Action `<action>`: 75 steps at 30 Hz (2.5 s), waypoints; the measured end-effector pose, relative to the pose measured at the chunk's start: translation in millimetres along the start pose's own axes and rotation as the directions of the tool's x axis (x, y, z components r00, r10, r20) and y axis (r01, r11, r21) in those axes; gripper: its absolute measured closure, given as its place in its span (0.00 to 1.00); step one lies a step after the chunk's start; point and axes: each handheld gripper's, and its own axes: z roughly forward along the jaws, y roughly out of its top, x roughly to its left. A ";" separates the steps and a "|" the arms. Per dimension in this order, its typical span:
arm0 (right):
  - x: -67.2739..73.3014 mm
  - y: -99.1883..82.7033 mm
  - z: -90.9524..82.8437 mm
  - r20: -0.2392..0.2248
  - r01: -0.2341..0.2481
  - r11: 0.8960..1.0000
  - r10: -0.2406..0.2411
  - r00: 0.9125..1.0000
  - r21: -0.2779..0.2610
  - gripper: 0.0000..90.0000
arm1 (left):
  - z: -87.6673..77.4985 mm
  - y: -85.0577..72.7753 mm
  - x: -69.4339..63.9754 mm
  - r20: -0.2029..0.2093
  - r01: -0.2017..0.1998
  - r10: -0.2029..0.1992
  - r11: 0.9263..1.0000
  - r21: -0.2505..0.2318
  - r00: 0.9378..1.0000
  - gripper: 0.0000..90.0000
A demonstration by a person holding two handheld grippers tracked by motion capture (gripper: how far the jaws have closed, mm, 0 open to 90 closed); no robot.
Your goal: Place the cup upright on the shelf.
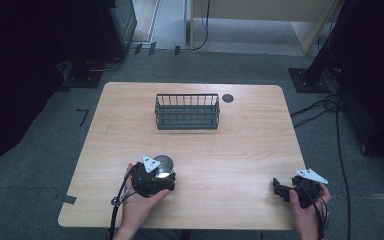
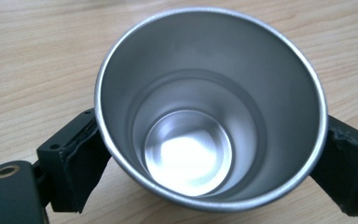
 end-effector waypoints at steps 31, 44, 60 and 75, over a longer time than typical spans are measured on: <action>0.1 0.0 0.0 -0.001 -0.001 1.000 0.001 1.000 -0.001 0.00 | 1.8 21.6 6.6 0.014 -0.020 0.020 1.000 -0.003 1.000 0.20; 0.1 0.0 0.0 0.000 -0.002 1.000 0.002 1.000 0.000 0.00 | -1.3 38.1 15.0 0.005 -0.018 0.018 1.000 -0.022 1.000 0.21; 0.1 0.0 0.0 0.000 -0.001 1.000 0.001 1.000 0.000 0.00 | 0.9 69.7 23.9 -0.002 -0.020 0.020 0.999 -0.046 1.000 0.21; 0.1 0.0 0.0 -0.001 -0.002 1.000 0.002 1.000 -0.001 0.00 | 3.8 98.2 32.0 -0.013 -0.025 0.024 0.998 -0.062 1.000 0.21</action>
